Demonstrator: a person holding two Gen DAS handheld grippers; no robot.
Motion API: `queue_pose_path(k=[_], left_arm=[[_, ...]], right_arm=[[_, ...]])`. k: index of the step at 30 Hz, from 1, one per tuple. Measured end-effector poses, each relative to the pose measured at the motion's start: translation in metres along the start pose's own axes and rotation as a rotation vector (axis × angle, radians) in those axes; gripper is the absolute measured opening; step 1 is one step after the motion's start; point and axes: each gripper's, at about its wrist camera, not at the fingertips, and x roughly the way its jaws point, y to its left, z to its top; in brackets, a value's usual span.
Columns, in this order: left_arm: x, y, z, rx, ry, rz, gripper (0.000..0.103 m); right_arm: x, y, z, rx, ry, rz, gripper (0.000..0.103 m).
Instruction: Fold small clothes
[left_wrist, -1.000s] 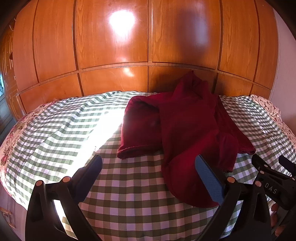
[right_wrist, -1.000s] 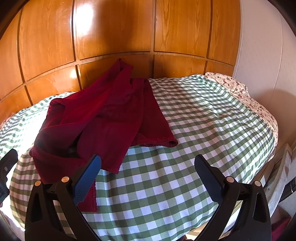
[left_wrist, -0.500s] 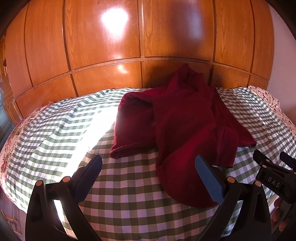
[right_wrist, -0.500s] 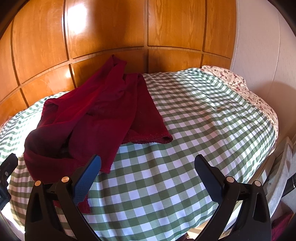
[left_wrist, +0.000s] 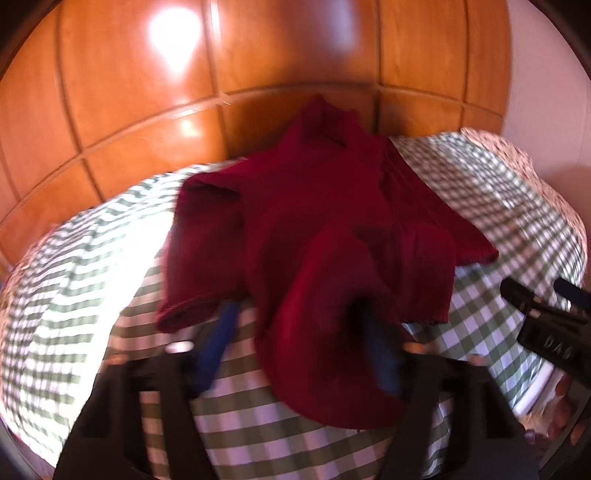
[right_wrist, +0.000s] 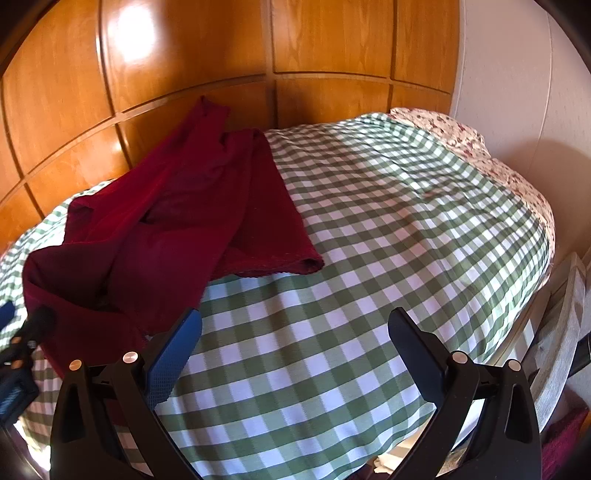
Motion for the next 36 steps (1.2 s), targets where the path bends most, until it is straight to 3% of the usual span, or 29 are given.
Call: queue_pose_path(k=[1,2,4,10,13,17,19,20,23,26,30,32,36], left_arm=[[0.005,0.0,0.0,0.002,0.017,-0.025,0.026],[0.009,0.001,0.0,-0.005,0.037,-0.055,0.014],[0.01,0.004,0.003,-0.031,0.041,-0.102,0.01],[-0.009,0.041,0.015,-0.15,-0.009,-0.233,0.008],[-0.018,0.072,0.026,-0.236,-0.036,-0.284,0.008],[-0.026,0.126,0.042,-0.355,-0.095,-0.273,0.008],[-0.026,0.161,0.054,-0.426,-0.126,-0.23,0.008],[-0.024,0.179,0.061,-0.452,-0.143,-0.191,0.008],[-0.016,0.229,0.076,-0.536,-0.165,-0.087,0.008],[0.001,0.278,0.092,-0.616,-0.153,0.015,0.008],[0.033,0.323,0.109,-0.66,-0.103,0.16,0.008],[0.046,0.34,0.115,-0.683,-0.078,0.209,0.008],[0.077,0.364,0.136,-0.685,-0.024,0.29,0.008]], right_arm=[[0.001,-0.002,0.001,0.005,0.001,0.0,0.1],[0.001,-0.004,0.001,0.01,0.002,0.001,0.1],[0.003,-0.007,0.004,0.016,0.004,0.015,0.1],[0.008,-0.007,0.01,0.027,0.029,0.11,0.1],[0.013,0.005,0.011,0.008,0.073,0.209,0.088],[0.031,0.029,0.013,-0.013,0.157,0.324,0.075],[0.044,0.036,0.015,0.008,0.212,0.371,0.074],[0.052,0.04,0.016,0.014,0.234,0.39,0.067],[0.066,0.056,0.021,-0.036,0.257,0.385,0.027],[0.05,0.06,0.04,-0.107,0.19,0.406,0.01],[0.026,0.035,0.088,-0.156,0.022,0.319,0.008],[0.024,0.011,0.119,-0.148,-0.059,0.218,0.008],[0.05,-0.037,0.18,-0.104,-0.117,0.007,0.008]])
